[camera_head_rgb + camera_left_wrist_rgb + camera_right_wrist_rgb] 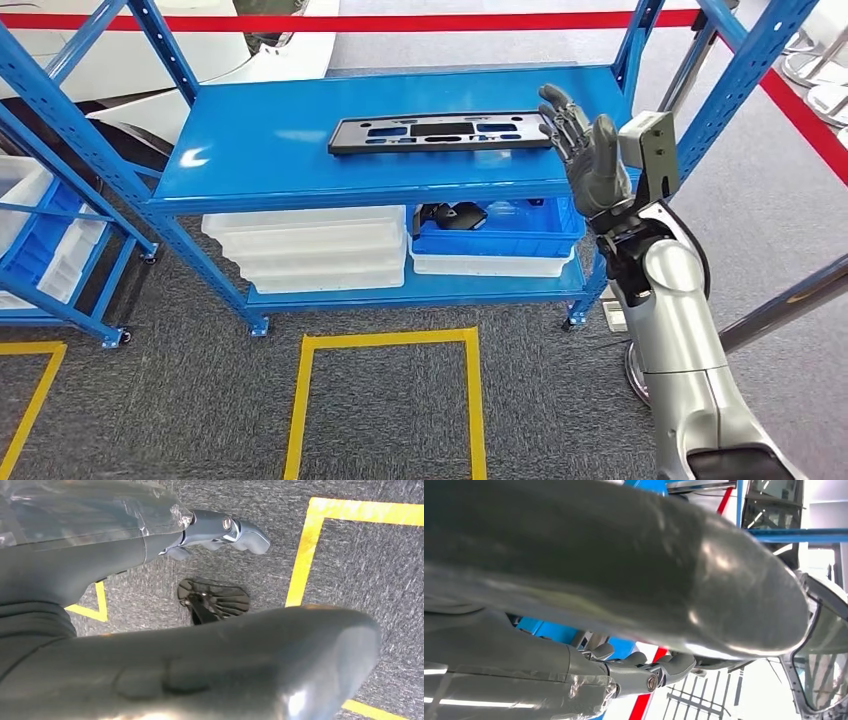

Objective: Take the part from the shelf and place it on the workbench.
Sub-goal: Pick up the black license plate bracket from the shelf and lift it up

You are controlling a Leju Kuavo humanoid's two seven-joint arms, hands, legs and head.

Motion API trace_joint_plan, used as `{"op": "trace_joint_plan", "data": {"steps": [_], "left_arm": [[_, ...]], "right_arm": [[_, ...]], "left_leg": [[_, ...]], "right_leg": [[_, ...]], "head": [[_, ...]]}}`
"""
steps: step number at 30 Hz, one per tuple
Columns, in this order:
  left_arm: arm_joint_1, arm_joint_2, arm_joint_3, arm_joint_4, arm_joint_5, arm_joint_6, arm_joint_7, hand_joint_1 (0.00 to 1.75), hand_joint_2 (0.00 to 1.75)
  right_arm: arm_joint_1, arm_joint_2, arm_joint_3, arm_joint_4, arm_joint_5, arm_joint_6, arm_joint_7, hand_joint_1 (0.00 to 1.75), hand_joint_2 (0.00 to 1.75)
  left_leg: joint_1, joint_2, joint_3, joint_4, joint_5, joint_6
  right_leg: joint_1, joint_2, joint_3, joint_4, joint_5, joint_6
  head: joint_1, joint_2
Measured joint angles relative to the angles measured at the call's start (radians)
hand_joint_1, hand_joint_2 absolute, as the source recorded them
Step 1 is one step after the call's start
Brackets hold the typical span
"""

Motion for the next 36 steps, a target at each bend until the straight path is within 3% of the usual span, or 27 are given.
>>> {"op": "trace_joint_plan", "data": {"steps": [1, 3, 5, 8, 10, 12, 14, 15, 16, 18, 19, 21, 25, 27, 29, 30, 31, 32, 34, 36], "left_arm": [[0.001, 0.0, 0.0, 0.0, 0.0, 0.0, 0.0, 0.0, 0.0], [0.001, 0.0, 0.0, 0.0, 0.0, 0.0, 0.0, 0.0, 0.0], [0.001, 0.0, 0.0, 0.0, 0.0, 0.0, 0.0, 0.0, 0.0], [0.0, 0.0, 0.0, 0.0, 0.001, 0.0, -0.001, 0.0, 0.0], [0.0, 0.0, 0.0, 0.0, 0.002, 0.001, -0.001, 0.0, 0.0], [-0.001, 0.0, 0.0, 0.0, 0.003, 0.001, -0.001, 0.0, 0.0], [-0.001, -0.001, 0.0, 0.0, 0.004, 0.001, -0.001, 0.0, 0.0], [-0.001, -0.002, 0.0, 0.0, 0.003, 0.001, -0.001, 0.0, 0.0], [0.0, -0.003, 0.0, 0.0, 0.003, 0.001, -0.001, 0.0, 0.0], [0.001, -0.004, 0.0, 0.0, 0.003, 0.001, -0.001, 0.0, 0.0], [0.0, -0.004, 0.0, 0.0, 0.003, 0.001, -0.002, 0.0, 0.0], [-0.002, -0.004, 0.0, 0.0, 0.002, 0.001, -0.003, 0.0, 0.0], [-0.003, -0.006, 0.0, 0.0, 0.0, 0.001, -0.004, 0.0, 0.0], [-0.006, -0.006, 0.0, 0.0, 0.0, 0.001, -0.005, 0.0, 0.0], [-0.005, -0.006, 0.0, 0.0, 0.0, 0.001, -0.005, 0.0, 0.0], [-0.003, -0.007, 0.0, 0.0, 0.0, 0.001, -0.005, 0.0, 0.0], [0.0, -0.007, 0.0, 0.0, 0.0, 0.001, -0.005, 0.0, 0.0], [0.001, -0.007, 0.0, 0.0, 0.0, 0.001, -0.006, 0.0, 0.0], [0.002, -0.007, 0.0, 0.001, 0.0, 0.001, -0.007, 0.0, 0.0], [0.002, -0.007, 0.0, 0.001, 0.0, 0.0, -0.008, 0.0, 0.0]], "right_arm": [[0.003, 0.002, 0.0, 0.0, 0.0, -0.002, 0.0, 0.0, 0.0], [0.005, 0.005, 0.0, -0.001, -0.001, -0.004, 0.0, 0.0, 0.0], [0.004, 0.008, 0.0, -0.002, -0.002, -0.007, 0.0, 0.0, 0.0], [0.005, 0.01, 0.0, -0.004, -0.002, -0.008, 0.002, 0.0, 0.0], [0.004, 0.011, 0.001, -0.006, -0.002, -0.007, 0.001, 0.0, 0.0], [0.001, 0.011, 0.001, -0.006, -0.001, -0.007, 0.0, 0.0, 0.0], [0.002, 0.011, 0.002, -0.006, -0.001, -0.007, -0.001, 0.0, 0.0], [0.005, 0.011, 0.002, -0.006, 0.0, -0.007, -0.002, 0.0, 0.0], [0.006, 0.011, 0.002, -0.006, 0.0, -0.007, -0.002, 0.0, 0.0], [0.007, 0.011, 0.002, -0.006, 0.0, -0.007, -0.004, 0.0, 0.0], [0.007, 0.011, 0.002, -0.005, 0.0, -0.007, -0.004, 0.0, 0.0], [0.007, 0.011, 0.002, -0.005, 0.001, -0.007, -0.005, 0.0, 0.0], [0.006, 0.01, 0.002, -0.004, 0.001, -0.008, -0.006, 0.0, 0.0], [0.003, 0.01, 0.002, -0.005, 0.001, -0.008, -0.007, 0.0, 0.0], [0.003, 0.01, 0.002, -0.004, 0.001, -0.008, -0.007, 0.0, 0.0], [0.005, 0.01, 0.002, -0.004, 0.001, -0.008, -0.007, 0.0, 0.0], [0.006, 0.01, 0.002, -0.004, 0.002, -0.008, -0.007, 0.0, 0.0], [0.007, 0.01, 0.002, -0.004, 0.002, -0.008, -0.007, 0.0, 0.0], [0.007, 0.01, 0.002, -0.004, 0.002, -0.008, -0.007, 0.0, 0.0], [0.005, 0.01, 0.002, -0.004, 0.003, -0.008, -0.007, 0.0, 0.0]], "left_leg": [[0.0, 0.0, -0.003, -0.019, 0.031, 0.001], [-0.002, 0.0, 0.036, -0.141, 0.115, 0.01], [-0.008, 0.0, 0.079, -0.243, 0.15, 0.023], [-0.012, 0.001, 0.102, -0.282, 0.138, 0.039], [-0.007, 0.0, 0.122, -0.297, 0.136, 0.048], [-0.005, 0.0, 0.138, -0.307, 0.132, 0.057], [-0.005, -0.001, 0.147, -0.307, 0.122, 0.062], [-0.005, -0.001, 0.154, -0.306, 0.115, 0.063], [-0.005, -0.001, 0.162, -0.305, 0.107, 0.062], [-0.004, -0.001, 0.184, -0.302, 0.089, 0.057], [-0.004, -0.001, 0.193, -0.301, 0.08, 0.053], [-0.005, 0.0, 0.201, -0.299, 0.066, 0.041], [-0.006, 0.0, 0.208, -0.27, 0.047, 0.02], [-0.003, 0.0, 0.165, -0.181, 0.013, 0.01], [-0.001, 0.0, 0.083, -0.056, -0.028, 0.004], [0.0, 0.0, 0.049, -0.018, -0.034, 0.002], [0.001, 0.0, 0.03, -0.014, -0.019, 0.002], [0.001, 0.0, 0.029, -0.046, 0.016, 0.002], [0.002, 0.0, 0.055, -0.165, 0.108, 0.006], [-0.003, 0.001, 0.073, -0.248, 0.144, 0.014]], "right_leg": [[0.0, 0.001, 0.009, 0.0, -0.007, 0.001], [0.0, 0.003, 0.03, -0.002, -0.022, 0.006], [0.001, 0.005, 0.043, -0.005, -0.033, 0.015], [0.001, 0.006, 0.049, -0.007, -0.032, 0.034], [0.0, 0.004, 0.043, 0.024, -0.042, 0.044], [0.0, 0.003, -0.009, 0.12, -0.08, 0.049], [-0.001, 0.003, -0.091, 0.235, -0.116, 0.055], [-0.001, 0.002, -0.119, 0.259, -0.112, 0.058], [-0.001, 0.002, -0.13, 0.248, -0.087, 0.06], [-0.001, 0.001, -0.104, 0.137, 0.006, 0.057], [0.001, 0.0, -0.088, 0.082, 0.035, 0.054], [0.007, -0.003, -0.071, 0.019, 0.046, 0.04], [0.004, -0.004, -0.049, 0.006, 0.036, 0.01], [0.001, -0.005, -0.031, 0.001, 0.029, 0.002], [0.002, -0.004, -0.019, 0.0, 0.017, -0.003], [0.002, -0.003, -0.011, 0.0, 0.01, -0.003], [0.002, -0.002, -0.002, 0.0, 0.003, -0.003], [0.001, -0.001, 0.01, 0.001, -0.006, -0.001], [0.001, -0.001, 0.035, 0.0, -0.024, 0.006], [0.002, 0.0, 0.048, -0.002, -0.037, 0.017]], "head": [[-0.005, 0.0], [-0.014, 0.0], [-0.021, 0.0], [-0.02, 0.0], [-0.015, 0.0], [-0.003, 0.0], [0.01, 0.0], [0.015, 0.0], [0.02, 0.0], [0.03, 0.0], [0.032, 0.0], [0.037, 0.0], [0.029, 0.0], [0.019, 0.0], [0.007, 0.0], [0.003, 0.0], [-0.002, 0.0], [-0.008, 0.0], [-0.017, 0.0], [-0.023, 0.0]]}}
